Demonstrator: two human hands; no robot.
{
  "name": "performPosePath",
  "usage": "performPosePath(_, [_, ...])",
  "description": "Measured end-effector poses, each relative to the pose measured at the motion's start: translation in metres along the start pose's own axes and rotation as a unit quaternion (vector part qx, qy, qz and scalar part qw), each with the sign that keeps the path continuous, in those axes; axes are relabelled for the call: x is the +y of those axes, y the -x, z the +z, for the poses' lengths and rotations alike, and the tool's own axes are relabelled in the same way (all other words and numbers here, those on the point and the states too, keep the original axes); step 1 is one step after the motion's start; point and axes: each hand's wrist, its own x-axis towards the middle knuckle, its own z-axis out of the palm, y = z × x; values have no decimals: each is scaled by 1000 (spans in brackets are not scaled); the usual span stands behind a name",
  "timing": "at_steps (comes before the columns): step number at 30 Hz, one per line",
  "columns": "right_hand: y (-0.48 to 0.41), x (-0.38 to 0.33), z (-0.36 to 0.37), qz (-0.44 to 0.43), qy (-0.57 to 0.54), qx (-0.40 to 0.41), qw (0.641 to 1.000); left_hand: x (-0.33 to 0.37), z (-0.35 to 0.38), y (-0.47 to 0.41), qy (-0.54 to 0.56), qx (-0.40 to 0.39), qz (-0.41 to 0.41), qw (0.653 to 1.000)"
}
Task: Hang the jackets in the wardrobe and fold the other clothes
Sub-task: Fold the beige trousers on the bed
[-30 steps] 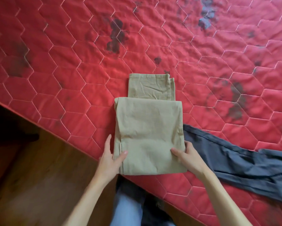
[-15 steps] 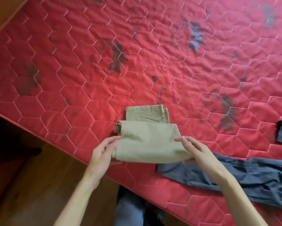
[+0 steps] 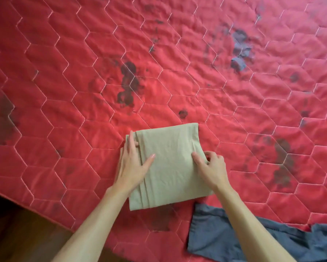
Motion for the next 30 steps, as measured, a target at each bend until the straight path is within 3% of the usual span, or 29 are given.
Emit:
performPosePath(3, [3, 2, 22, -54, 40, 108, 992, 4, 25, -1, -193, 78, 76, 975])
performPosePath(6, [9, 0, 42, -172, 131, 230, 949, 15, 52, 12, -203, 73, 143, 966])
performPosePath(8, [9, -1, 52, -260, 163, 214, 927, 13, 66, 14, -215, 48, 189, 957])
performPosePath(11, [7, 2, 71, -362, 256, 114, 889, 2, 75, 6, -266, 33, 200, 942])
performPosePath(15, [-7, 10, 86, -321, 290, 102, 896, 0, 80, -1, -306, 20, 209, 929])
performPosePath(21, [-8, 7, 74, -345, 304, 50, 886, 0, 68, -1, -293, -14, 229, 928])
performPosePath(23, [1, 10, 67, -278, 257, 82, 922, -2, 64, 6, -257, 26, 168, 951])
performPosePath(26, [24, 19, 64, -72, 124, 146, 979, -8, 57, 16, -102, 117, -28, 988])
performPosePath(28, [41, 22, 70, -16, 77, 144, 986, -9, 57, 25, -59, 126, -18, 990])
performPosePath(30, [54, 23, 77, -43, 65, 140, 987, -10, 58, 29, -39, 142, 21, 989])
